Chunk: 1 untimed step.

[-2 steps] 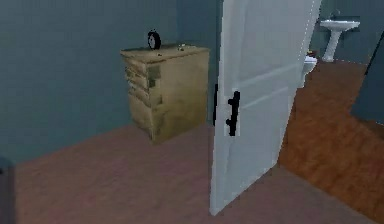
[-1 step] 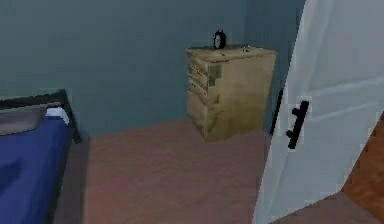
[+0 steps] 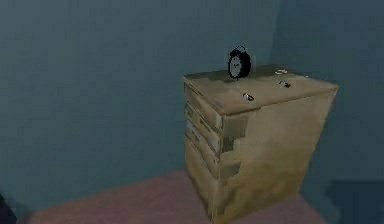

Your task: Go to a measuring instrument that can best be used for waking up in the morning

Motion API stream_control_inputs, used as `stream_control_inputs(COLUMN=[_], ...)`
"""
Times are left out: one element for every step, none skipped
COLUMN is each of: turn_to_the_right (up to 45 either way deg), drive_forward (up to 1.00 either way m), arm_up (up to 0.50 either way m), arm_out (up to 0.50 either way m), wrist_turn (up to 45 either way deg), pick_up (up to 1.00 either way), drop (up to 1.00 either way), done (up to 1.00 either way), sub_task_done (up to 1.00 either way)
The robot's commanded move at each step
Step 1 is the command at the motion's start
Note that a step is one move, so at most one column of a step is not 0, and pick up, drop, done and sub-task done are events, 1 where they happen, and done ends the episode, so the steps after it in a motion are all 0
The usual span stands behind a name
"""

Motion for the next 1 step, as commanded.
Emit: stream_control_inputs(turn_to_the_right=[0.0], drive_forward=[0.35], arm_up=[0.00], arm_out=[0.00], wrist_turn=[0.0], pick_up=[0.00], drop=[0.00], done=[0.00], sub_task_done=[0.00])
